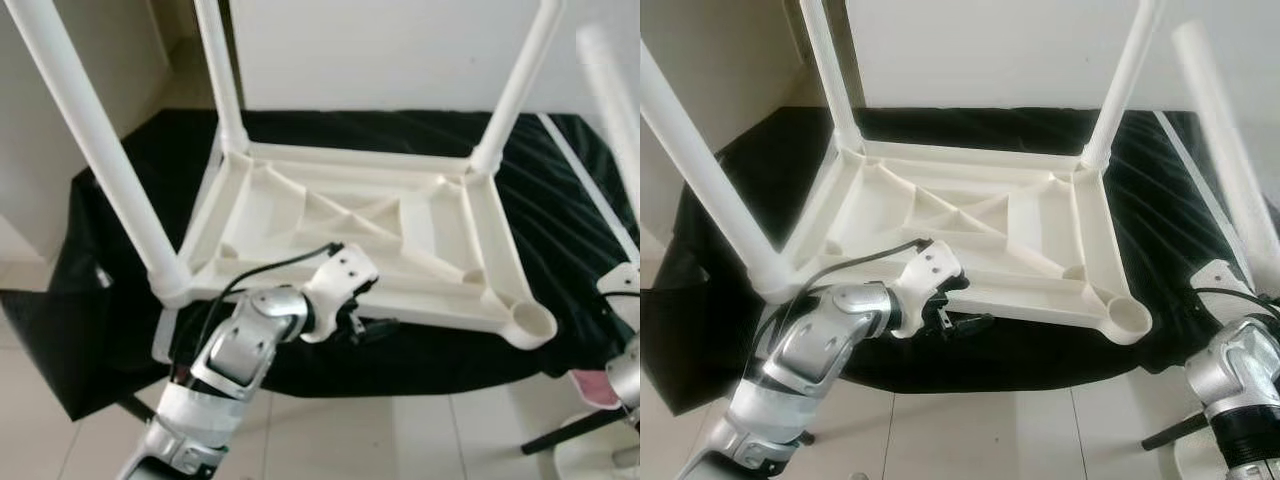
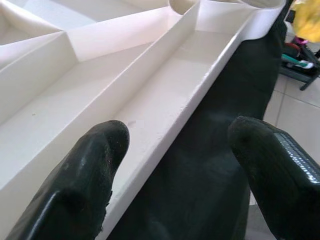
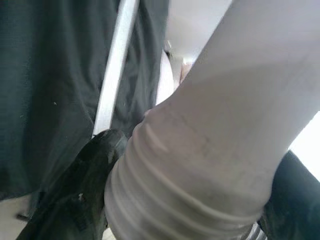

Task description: Building children table

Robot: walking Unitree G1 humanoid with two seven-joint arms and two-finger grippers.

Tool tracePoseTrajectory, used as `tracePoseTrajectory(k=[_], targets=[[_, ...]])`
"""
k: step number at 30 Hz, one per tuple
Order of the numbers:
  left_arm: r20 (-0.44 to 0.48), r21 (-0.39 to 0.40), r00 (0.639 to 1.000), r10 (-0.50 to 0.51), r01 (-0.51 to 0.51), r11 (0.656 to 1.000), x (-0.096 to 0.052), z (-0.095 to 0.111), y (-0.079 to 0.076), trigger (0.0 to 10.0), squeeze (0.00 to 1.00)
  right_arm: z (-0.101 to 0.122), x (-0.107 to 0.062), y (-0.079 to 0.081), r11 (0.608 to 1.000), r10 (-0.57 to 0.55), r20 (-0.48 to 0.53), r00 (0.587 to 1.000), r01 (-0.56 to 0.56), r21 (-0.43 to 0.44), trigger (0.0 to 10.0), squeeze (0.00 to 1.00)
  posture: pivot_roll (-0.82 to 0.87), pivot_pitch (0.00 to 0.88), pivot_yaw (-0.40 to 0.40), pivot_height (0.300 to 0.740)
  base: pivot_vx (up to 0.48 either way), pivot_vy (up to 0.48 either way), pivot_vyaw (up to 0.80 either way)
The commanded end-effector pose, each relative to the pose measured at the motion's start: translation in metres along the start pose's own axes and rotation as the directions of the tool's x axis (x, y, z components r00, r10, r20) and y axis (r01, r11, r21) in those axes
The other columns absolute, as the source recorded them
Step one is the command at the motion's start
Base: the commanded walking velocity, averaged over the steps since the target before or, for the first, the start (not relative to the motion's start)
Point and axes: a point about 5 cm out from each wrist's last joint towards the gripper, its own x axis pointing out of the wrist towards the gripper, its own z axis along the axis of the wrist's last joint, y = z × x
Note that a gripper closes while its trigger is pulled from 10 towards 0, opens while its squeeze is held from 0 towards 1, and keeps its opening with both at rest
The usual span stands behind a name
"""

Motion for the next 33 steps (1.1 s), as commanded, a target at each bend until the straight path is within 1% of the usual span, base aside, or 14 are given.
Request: tracePoseTrajectory(k=[1,8,13,14,15,16,17,19,20,21,22,24,28,33], targets=[[-0.009,-0.008,0.998,0.059,-0.059,0.998,-0.002,-0.001,0.003,10.0,0.0,0.001,-0.004,0.001,0.998,0.03,0.012,0.999,-0.03,-0.052,10.0,0.0,-0.09,0.034,-0.027,0.74,0.0,0.0,0.0],[-0.009,-0.011,0.998,0.069,-0.069,0.998,-0.003,0.0,0.004,10.0,0.0,-0.004,-0.004,0.003,0.984,0.112,-0.016,0.994,-0.113,-0.137,10.0,0.0,-0.09,0.03,-0.032,0.74,0.0,0.0,0.0],[-0.007,-0.015,0.997,0.072,-0.072,0.997,-0.004,0.0,0.003,10.0,0.0,-0.009,-0.008,0.014,0.987,0.154,-0.045,0.987,-0.155,-0.034,10.0,0.0,-0.09,0.033,-0.033,0.74,0.0,0.0,0.0],[-0.007,-0.015,0.997,0.074,-0.074,0.997,-0.005,0.0,0.003,10.0,0.0,-0.009,-0.011,0.024,0.975,0.222,-0.058,0.973,-0.22,0.043,10.0,0.0,-0.09,0.035,-0.031,0.74,0.0,0.0,0.0],[-0.007,-0.015,0.997,0.074,-0.074,0.997,-0.005,0.0,0.003,10.0,0.0,-0.009,-0.011,0.024,0.975,0.222,-0.058,0.973,-0.22,0.043,10.0,0.0,-0.09,0.035,-0.031,0.74,0.0,0.0,0.0],[-0.007,-0.015,0.997,0.076,-0.076,0.997,-0.005,0.0,0.004,10.0,0.0,-0.007,-0.014,0.031,0.955,0.28,-0.053,0.959,-0.273,0.115,10.0,0.0,-0.09,0.038,-0.029,0.74,0.0,0.0,0.0],[-0.006,-0.017,0.997,0.078,-0.078,0.997,-0.006,0.001,0.004,10.0,0.0,-0.003,-0.019,0.041,0.915,0.355,-0.036,0.934,-0.339,0.219,10.0,0.0,-0.09,0.039,-0.028,0.74,0.0,0.0,0.0],[-0.005,-0.018,0.997,0.081,-0.081,0.997,-0.007,0.001,0.005,10.0,0.0,0.001,-0.025,0.049,0.865,0.416,-0.012,0.909,-0.392,0.312,10.0,0.0,-0.09,0.039,-0.027,0.74,0.0,0.0,0.0],[-0.005,-0.018,0.997,0.081,-0.081,0.997,-0.007,0.001,0.005,10.0,0.0,0.001,-0.025,0.049,0.865,0.416,-0.012,0.909,-0.392,0.312,10.0,0.0,-0.09,0.039,-0.027,0.74,0.0,0.0,0.0],[-0.005,-0.018,0.997,0.082,-0.082,0.996,-0.007,0.001,0.005,10.0,0.0,0.003,-0.029,0.057,0.827,0.47,-0.003,0.883,-0.439,0.35,10.0,0.0,-0.09,0.044,-0.023,0.74,0.0,0.0,0.0],[-0.005,-0.018,0.997,0.082,-0.082,0.996,-0.007,0.001,0.005,10.0,0.0,0.003,-0.029,0.057,0.827,0.47,-0.003,0.883,-0.439,0.35,10.0,0.0,-0.09,0.044,-0.023,0.74,0.0,0.0,0.0],[-0.005,-0.018,0.997,0.083,-0.083,0.996,-0.007,0.002,0.006,10.0,0.0,0.003,-0.031,0.061,0.797,0.509,0.0,0.86,-0.472,0.377,10.0,0.0,-0.09,0.046,-0.021,0.74,0.0,0.0,0.0],[-0.004,-0.018,0.996,0.084,-0.084,0.996,-0.007,0.003,0.006,10.0,0.0,0.003,-0.03,0.059,0.779,0.524,0.011,0.851,-0.485,0.398,10.0,0.0,-0.09,0.049,-0.022,0.74,0.0,0.0,0.0],[0.005,-0.022,0.996,0.09,-0.09,0.996,-0.007,0.005,0.007,10.0,0.0,0.004,-0.026,0.05,0.78,0.539,0.054,0.84,-0.523,0.344,10.0,0.0,-0.09,0.052,-0.026,0.74,0.0,0.0,0.0]])
